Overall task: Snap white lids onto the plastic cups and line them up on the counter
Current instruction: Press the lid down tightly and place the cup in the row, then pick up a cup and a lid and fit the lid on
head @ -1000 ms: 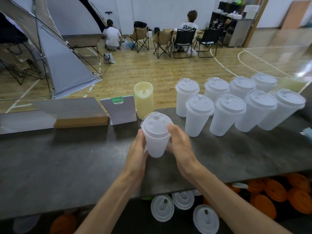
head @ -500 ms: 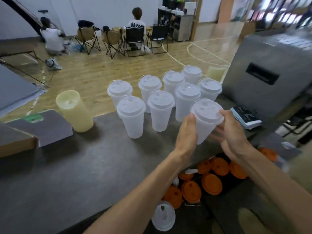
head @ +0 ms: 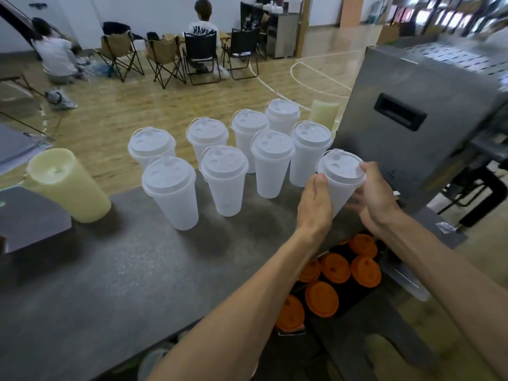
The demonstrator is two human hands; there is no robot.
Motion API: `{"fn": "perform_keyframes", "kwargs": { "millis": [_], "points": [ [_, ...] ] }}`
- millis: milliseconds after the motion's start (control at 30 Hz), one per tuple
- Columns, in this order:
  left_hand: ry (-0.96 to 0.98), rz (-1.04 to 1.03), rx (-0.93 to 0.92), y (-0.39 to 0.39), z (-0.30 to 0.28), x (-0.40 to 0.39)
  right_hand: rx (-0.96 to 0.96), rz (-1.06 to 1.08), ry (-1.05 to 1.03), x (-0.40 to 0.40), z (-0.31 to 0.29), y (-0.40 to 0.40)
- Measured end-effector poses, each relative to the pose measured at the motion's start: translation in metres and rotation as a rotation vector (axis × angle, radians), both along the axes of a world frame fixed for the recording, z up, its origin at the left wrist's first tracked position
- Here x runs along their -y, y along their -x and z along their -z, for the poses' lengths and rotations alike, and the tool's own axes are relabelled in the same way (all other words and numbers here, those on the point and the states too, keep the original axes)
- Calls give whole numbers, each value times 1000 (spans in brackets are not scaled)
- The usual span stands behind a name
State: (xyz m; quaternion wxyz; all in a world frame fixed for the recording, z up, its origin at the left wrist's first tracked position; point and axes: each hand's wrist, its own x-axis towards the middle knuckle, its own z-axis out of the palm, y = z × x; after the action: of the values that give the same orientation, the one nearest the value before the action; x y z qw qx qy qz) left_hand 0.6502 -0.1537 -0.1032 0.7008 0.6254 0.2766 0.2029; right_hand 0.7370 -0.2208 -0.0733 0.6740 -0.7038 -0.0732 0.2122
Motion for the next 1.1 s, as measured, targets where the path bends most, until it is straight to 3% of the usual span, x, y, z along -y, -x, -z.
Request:
{"fn": "perform_keyframes", "kwargs": {
  "millis": [267, 400, 500, 667, 900, 1100],
  "points": [
    [-2, 54, -28, 8, -8, -5, 43, -87, -4, 4, 0, 3],
    [-75, 9, -71, 46, -11, -14, 437, 130, 142, 17, -10, 18],
    [-123, -100, -95, 102, -3, -28, 758, 176, 93, 18, -17, 45],
    [-178, -273, -117, 208, 0, -57, 802, -193, -30, -26, -23, 139],
    [-325, -552, -225, 381, -2, -119, 739, -815, 2, -130, -10, 301],
    [-427, -784, -379, 565, -11, -163, 744, -1116, 3, -223, 3, 477]
  ]
}}
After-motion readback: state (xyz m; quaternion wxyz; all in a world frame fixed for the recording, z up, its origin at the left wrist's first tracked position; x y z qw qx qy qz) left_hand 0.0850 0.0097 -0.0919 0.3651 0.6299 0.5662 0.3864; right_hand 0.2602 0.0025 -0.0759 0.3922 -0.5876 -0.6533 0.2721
